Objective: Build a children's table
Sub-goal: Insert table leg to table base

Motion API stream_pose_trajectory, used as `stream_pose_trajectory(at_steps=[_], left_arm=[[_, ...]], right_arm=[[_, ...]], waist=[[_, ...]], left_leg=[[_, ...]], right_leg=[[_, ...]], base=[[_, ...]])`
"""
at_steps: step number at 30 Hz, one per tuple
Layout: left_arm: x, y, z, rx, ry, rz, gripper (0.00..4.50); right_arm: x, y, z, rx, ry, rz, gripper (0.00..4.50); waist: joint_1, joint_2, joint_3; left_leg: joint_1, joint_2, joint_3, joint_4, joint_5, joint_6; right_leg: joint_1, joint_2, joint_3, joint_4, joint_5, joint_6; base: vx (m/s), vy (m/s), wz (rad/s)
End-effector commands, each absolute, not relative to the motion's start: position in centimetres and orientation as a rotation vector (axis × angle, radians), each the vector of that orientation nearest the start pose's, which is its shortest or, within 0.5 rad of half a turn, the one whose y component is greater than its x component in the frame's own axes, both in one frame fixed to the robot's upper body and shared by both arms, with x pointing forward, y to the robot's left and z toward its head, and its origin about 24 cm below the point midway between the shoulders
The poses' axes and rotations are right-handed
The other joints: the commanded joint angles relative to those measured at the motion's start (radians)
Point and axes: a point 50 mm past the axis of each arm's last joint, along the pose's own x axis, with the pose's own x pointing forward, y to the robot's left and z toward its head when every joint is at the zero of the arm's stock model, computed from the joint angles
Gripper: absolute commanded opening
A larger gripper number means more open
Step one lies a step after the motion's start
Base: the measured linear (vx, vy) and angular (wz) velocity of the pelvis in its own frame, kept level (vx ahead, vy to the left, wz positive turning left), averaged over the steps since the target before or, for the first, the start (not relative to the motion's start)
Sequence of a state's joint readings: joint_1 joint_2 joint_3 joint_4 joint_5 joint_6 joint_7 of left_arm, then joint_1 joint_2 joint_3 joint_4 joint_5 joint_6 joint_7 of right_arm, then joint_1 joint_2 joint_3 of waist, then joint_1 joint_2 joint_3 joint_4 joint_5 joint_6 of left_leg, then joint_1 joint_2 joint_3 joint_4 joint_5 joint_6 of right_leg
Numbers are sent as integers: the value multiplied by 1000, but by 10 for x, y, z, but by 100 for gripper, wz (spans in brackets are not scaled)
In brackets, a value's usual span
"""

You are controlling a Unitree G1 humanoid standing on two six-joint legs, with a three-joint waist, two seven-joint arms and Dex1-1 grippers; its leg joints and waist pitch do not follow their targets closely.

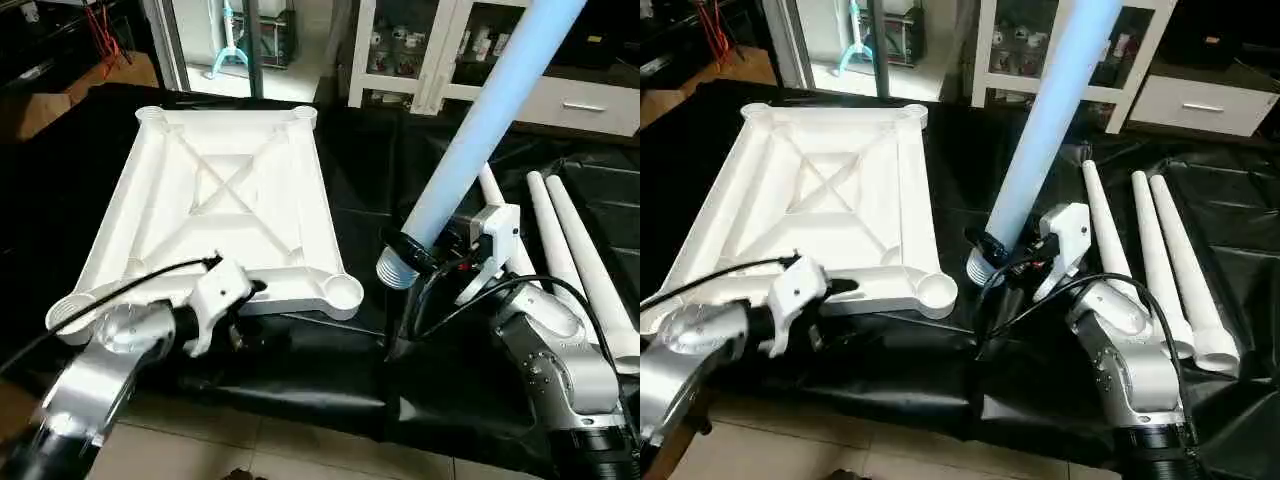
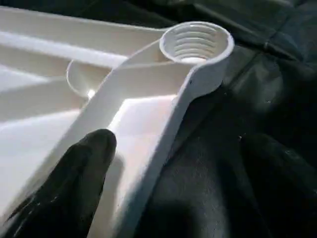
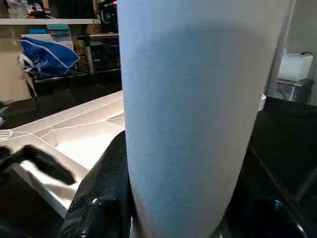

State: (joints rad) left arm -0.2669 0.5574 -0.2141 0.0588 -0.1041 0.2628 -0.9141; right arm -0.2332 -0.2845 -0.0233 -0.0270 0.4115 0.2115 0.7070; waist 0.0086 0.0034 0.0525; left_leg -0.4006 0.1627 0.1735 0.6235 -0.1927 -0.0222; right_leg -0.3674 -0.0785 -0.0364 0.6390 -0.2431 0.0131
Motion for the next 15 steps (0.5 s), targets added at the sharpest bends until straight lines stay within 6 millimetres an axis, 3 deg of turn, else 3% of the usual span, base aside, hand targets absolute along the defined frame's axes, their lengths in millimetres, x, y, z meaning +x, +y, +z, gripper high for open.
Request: stream_pose_trajectory(at_steps=[1, 2, 3, 6, 15], left_arm=[[278, 169, 64, 445, 344, -1057, 443], [283, 168, 64, 455, 327, -1060, 443], [284, 168, 65, 456, 322, -1060, 443], [288, 167, 65, 450, 319, -1074, 443], [300, 184, 60, 454, 398, -1101, 363]], right_arm=[[283, -158, 109, 104, -99, 792, 186], [282, -158, 109, 105, -98, 795, 186], [282, -159, 109, 105, -98, 795, 186], [280, -159, 108, 106, -94, 799, 186], [277, -159, 106, 110, -79, 812, 186]], waist=[[0, 5, -59], [1, 9, -60], [-1, 5, -62], [-2, 8, -63], [-2, 10, -63]], left_leg=[[35, 62, -20, -91, -164, 17], [35, 62, -21, -90, -159, 18], [33, 62, -21, -88, -141, 22], [33, 62, -20, -86, -124, 35], [36, 64, -20, -88, -144, 36]], right_leg=[[24, -61, 40, -68, 38, -243], [24, -62, 40, -68, 42, -245], [26, -61, 40, -65, 69, -248], [25, -61, 38, -64, 96, -258], [24, -60, 37, -63, 81, -275]], base=[[0, 0, 0], [0, 0, 0], [0, 0, 0], [0, 0, 0], [0, 0, 0]])
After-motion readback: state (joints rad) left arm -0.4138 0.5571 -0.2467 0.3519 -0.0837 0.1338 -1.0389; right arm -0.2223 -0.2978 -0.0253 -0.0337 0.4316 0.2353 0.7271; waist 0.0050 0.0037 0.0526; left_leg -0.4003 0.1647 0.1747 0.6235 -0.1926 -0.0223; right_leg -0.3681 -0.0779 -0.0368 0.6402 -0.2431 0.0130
